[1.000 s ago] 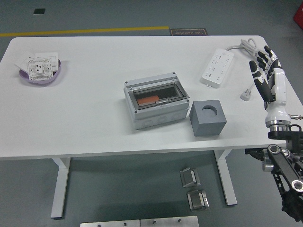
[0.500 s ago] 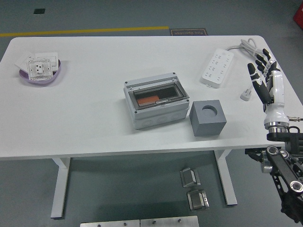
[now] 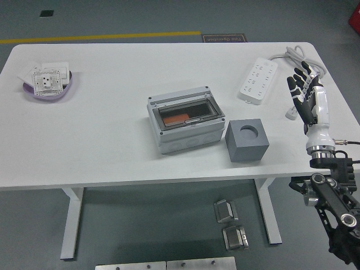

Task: Pick up the cylinder from the cube,place it in the box,flap close box

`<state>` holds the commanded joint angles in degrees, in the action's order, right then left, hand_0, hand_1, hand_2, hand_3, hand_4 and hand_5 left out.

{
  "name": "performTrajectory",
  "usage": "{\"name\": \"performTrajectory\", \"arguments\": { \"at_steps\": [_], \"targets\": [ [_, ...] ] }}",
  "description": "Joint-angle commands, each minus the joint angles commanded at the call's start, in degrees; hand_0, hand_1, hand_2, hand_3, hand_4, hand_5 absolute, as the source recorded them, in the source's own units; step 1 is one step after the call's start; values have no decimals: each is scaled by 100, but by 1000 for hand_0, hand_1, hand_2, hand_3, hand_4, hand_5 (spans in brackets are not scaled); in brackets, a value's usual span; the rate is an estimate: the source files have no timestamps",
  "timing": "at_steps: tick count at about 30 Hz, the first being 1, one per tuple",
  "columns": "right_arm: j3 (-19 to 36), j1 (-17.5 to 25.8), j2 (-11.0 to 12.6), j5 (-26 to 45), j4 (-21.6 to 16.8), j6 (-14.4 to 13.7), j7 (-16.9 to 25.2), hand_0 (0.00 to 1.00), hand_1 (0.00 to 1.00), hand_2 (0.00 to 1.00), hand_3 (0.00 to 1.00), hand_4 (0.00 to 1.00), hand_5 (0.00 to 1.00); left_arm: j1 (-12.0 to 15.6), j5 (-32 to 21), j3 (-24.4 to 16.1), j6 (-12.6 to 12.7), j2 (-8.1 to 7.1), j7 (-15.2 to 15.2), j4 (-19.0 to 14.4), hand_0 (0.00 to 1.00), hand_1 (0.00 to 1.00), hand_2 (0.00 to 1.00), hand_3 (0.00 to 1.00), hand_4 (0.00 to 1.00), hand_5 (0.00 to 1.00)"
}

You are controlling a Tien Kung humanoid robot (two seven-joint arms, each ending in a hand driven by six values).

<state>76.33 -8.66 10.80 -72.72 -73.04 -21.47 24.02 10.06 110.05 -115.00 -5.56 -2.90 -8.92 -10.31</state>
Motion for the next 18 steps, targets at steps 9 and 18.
{"name": "performTrajectory", "arguments": {
  "at_steps": [9,18],
  "targets": [
    [23,-4,10,-213,-64,-28,-82,874,833,846,902,998,777,28,42,-22,-6,14,0,0,638,571,537,581,430,53],
    [110,-2,37,-582,-170,-114,-208,873,833,847,901,998,775,15,-82,108,5,-1,16,0,637,572,537,580,430,52]
  ]
}}
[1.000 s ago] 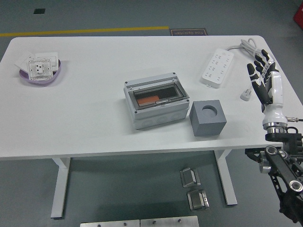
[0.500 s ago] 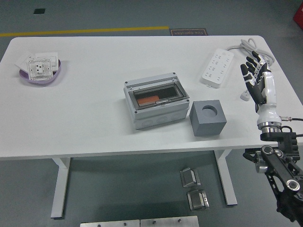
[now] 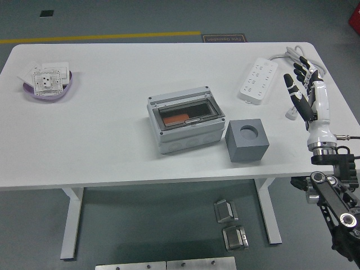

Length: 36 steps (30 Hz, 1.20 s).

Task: Pick up the cylinder from the cube,place it in the box,flap close box

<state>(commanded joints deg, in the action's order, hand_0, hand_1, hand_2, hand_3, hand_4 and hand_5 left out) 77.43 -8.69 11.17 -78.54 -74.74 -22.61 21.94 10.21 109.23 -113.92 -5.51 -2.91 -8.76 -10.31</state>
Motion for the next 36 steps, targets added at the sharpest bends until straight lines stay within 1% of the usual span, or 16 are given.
{"name": "performTrajectory", "arguments": {
  "at_steps": [11,19,24,27,33,36],
  "targets": [
    [110,-3,24,-202,-29,-16,-93,870,831,846,899,998,773,-45,-10,28,-4,-43,-4,0,634,571,537,580,430,51],
    [133,-5,0,-187,64,-22,-97,870,832,836,897,998,763,-61,-59,115,3,-117,-17,0,634,572,537,580,430,51],
    [147,29,-17,-191,110,-26,-103,869,832,835,896,998,757,-37,-80,122,13,-125,-19,0,633,571,537,580,429,51],
    [137,45,-25,-157,163,-24,-92,868,831,835,895,998,753,-6,-10,41,4,-95,-28,0,633,571,537,581,429,51],
    [36,-32,-25,69,237,-37,21,866,830,834,894,998,753,41,359,-319,-40,-10,-41,0,633,571,536,581,429,51],
    [-24,-96,-36,158,242,-37,69,866,830,834,894,998,753,39,382,-345,-35,-11,-34,0,633,571,536,581,429,51]
  ]
}}
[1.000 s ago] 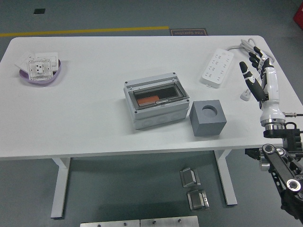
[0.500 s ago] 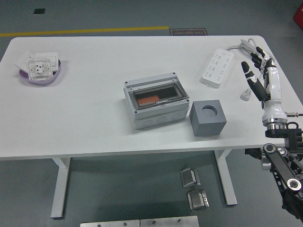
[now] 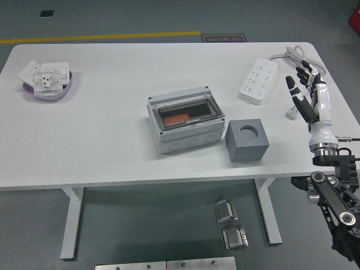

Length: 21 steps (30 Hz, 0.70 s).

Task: Pick up the cylinder from the cube,place it in the box,flap close box

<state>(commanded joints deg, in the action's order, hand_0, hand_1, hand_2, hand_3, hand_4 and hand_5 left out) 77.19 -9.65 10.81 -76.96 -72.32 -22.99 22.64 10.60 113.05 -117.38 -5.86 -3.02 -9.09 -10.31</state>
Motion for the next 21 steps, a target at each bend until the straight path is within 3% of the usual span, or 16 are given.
{"name": "performTrajectory", "arguments": {
  "at_steps": [21],
  "targets": [
    [9,-20,-33,-144,-3,0,-173,868,837,836,897,998,720,7,-137,110,33,11,13,0,633,569,535,580,424,53]
  ]
}}
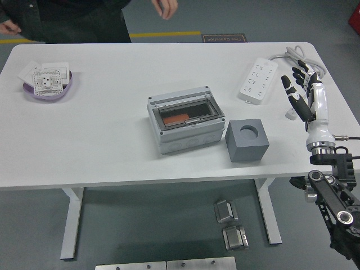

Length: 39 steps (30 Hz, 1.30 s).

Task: Pick up the cylinder from the cube,place it in the box,flap close box

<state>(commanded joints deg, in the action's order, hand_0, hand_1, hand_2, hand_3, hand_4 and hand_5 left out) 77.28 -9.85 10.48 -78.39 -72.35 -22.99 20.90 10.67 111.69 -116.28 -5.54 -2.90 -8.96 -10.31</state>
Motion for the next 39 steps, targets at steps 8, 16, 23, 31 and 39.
{"name": "performTrajectory", "arguments": {
  "at_steps": [8,16,23,31,39],
  "targets": [
    [32,1,-3,-14,-14,-15,21,877,838,838,897,998,719,-6,-94,98,10,-4,-3,0,633,569,535,579,423,56],
    [78,4,-10,-65,-30,-19,4,872,836,835,894,998,715,-22,-161,168,15,-7,-9,0,633,569,535,580,423,54],
    [125,-1,-16,-93,-43,-28,-4,872,837,834,893,998,715,-36,-176,198,13,-2,-13,0,633,565,534,578,398,52],
    [162,5,-28,-91,-44,-35,7,873,839,836,896,998,715,-27,-122,149,7,4,-13,0,633,564,533,577,395,50],
    [218,11,-24,-96,-56,-41,15,875,839,836,897,998,717,-16,-78,109,2,1,-9,0,633,563,532,576,393,51]
  ]
}}
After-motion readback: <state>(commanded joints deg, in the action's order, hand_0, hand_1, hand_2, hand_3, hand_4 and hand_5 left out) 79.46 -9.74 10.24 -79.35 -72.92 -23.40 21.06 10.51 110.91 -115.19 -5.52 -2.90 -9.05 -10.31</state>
